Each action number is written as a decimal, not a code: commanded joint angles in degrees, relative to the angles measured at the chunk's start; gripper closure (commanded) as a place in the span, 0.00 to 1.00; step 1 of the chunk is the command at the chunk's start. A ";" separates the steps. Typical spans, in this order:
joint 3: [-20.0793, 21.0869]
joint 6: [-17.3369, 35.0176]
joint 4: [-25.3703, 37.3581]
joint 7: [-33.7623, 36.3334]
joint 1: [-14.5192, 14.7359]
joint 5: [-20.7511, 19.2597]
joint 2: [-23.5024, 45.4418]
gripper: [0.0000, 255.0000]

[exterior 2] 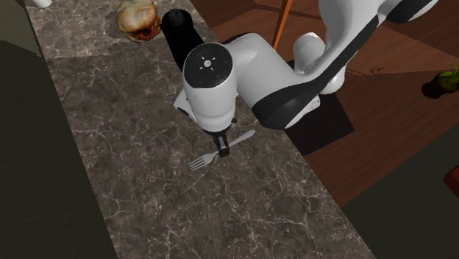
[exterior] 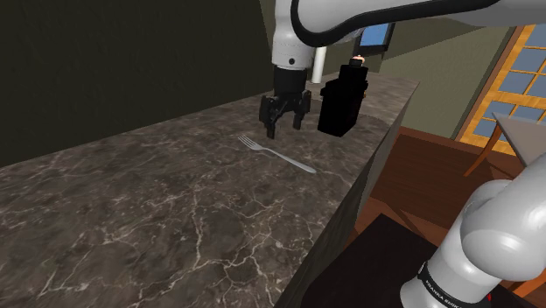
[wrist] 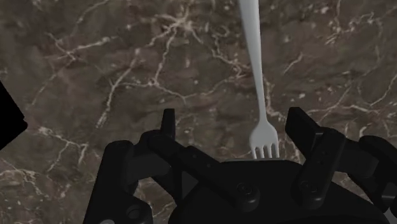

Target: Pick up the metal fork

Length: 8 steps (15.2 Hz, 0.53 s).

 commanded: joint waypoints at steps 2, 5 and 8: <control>1.84 1.87 4.55 2.65 0.48 -0.72 5.25 0.00; 2.92 3.46 6.99 4.35 0.90 -1.52 8.66 0.00; 2.98 5.76 4.80 4.36 0.94 -1.52 8.77 0.00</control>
